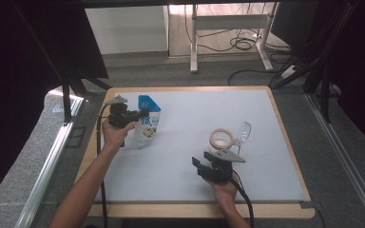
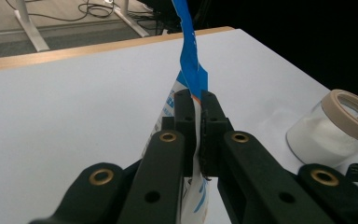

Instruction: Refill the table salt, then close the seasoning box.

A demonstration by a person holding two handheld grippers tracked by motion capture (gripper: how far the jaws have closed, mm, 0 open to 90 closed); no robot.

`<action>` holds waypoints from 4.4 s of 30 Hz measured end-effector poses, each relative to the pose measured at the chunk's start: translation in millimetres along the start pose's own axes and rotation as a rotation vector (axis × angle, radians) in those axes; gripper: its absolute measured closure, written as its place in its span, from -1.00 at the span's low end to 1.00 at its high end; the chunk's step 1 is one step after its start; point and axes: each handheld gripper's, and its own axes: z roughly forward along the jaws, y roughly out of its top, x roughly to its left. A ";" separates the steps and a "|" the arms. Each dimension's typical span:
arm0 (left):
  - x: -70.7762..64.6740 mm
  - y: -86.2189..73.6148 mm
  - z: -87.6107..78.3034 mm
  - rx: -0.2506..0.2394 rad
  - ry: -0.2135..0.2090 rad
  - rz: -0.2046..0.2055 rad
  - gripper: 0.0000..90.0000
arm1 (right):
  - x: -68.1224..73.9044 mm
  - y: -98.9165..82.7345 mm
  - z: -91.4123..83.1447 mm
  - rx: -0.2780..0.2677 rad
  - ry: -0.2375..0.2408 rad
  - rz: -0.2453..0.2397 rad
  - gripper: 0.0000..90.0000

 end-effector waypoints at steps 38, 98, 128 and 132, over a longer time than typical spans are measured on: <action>3.4 -24.3 -26.2 -0.002 0.058 -0.032 0.13 | 0.7 0.6 0.4 -0.011 0.005 -0.001 -0.03; -9.4 -83.1 -38.9 0.069 0.035 -0.021 -0.15 | -82.1 20.8 -110.4 -0.173 -0.180 -0.030 1.00; -9.3 -107.3 -31.6 0.124 0.046 -0.035 -0.19 | -93.9 53.7 -90.3 -0.225 -0.211 -0.042 1.00; -8.4 -108.3 -30.8 0.127 0.047 -0.036 -0.18 | -91.4 54.1 -89.1 -0.222 -0.209 -0.052 1.00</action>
